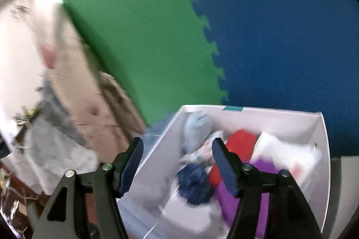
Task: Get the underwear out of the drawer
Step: 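Withdraw the right tool while the left tool reaches into the drawer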
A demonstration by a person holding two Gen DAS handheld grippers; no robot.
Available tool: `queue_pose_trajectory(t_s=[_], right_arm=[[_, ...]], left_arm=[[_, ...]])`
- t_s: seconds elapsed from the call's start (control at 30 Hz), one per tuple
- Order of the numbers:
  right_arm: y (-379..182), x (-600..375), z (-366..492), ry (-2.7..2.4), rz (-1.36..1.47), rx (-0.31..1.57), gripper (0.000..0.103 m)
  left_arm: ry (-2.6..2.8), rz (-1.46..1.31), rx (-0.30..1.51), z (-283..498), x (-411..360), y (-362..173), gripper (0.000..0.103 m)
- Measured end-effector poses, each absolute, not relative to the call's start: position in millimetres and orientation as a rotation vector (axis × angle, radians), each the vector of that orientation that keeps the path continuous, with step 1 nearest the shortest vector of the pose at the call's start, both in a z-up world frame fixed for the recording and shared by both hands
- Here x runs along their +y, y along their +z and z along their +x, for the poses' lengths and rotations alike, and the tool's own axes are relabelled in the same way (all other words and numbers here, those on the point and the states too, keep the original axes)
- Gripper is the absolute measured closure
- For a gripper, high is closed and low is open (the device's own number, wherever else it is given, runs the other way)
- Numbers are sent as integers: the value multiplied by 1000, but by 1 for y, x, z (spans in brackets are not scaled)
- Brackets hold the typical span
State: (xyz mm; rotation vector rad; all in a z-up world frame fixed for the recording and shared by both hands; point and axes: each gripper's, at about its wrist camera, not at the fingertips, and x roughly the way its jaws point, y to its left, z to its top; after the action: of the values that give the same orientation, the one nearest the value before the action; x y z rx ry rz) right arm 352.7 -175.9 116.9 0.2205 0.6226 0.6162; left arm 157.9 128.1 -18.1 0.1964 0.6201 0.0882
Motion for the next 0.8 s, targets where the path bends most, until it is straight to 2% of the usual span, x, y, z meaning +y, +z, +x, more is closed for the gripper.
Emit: queue_pose_trajectory(t_s=[0.13,0.27,0.4,0.53,0.7,0.8], right_arm=[[98,-208,259,605,140,545,34],[57,-251,188,444,-20,534,32],[9,-311,175,261,-17,626,32],[-18,-343,165,204,76,660,32],[-17,-335,163,252,52,634,32],[-17,-333,162,259,51,634,32]], left_arm=[[88,227,631,159,123,-21,1],[91,270,649,161,114,-25,1],[61,331,707,166,98,-33,1],[-67,270,822,169,72,-48,1],[-133,217,943,180,34,-82,2],[-124,256,1010,190,8,-106,7]])
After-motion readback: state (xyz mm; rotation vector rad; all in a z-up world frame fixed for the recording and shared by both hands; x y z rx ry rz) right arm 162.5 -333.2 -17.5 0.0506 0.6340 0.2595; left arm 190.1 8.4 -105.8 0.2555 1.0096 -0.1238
